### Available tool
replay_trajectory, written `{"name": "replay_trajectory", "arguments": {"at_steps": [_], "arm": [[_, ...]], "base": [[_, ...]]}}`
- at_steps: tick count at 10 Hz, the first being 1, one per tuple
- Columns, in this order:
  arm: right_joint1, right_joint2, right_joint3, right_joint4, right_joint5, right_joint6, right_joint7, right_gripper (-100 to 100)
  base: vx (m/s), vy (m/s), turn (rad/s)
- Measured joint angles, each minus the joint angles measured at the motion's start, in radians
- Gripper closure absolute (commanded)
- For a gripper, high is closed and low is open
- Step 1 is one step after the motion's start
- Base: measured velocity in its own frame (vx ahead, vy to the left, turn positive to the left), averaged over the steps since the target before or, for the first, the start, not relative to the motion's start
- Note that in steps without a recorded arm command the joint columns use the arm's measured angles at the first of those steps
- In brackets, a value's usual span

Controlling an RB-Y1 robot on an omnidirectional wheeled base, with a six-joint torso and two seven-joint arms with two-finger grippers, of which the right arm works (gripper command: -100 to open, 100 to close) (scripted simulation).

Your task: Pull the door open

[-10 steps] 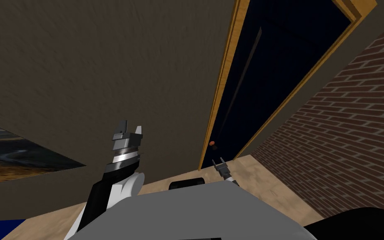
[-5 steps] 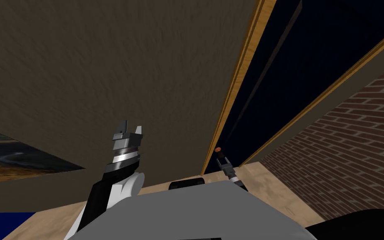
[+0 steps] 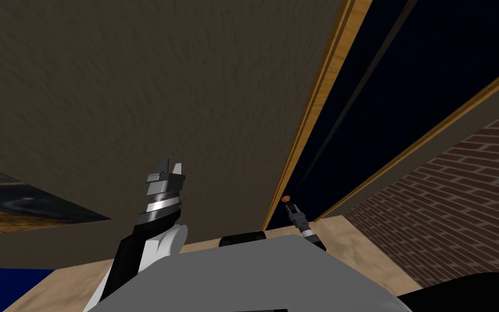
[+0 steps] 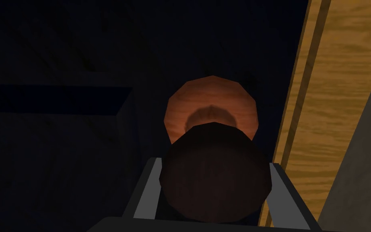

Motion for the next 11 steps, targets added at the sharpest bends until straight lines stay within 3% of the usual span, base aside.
{"name": "replay_trajectory", "arguments": {"at_steps": [4, 11], "arm": [[0.0, 0.0, 0.0, 0.0, 0.0, 0.0, 0.0, 100], [-0.016, -0.001, 0.015, 0.005, -0.062, 0.015, -0.132, 100]], "base": [[-0.01, -0.003, 0.024], [-0.078, -0.03, 0.098]]}}
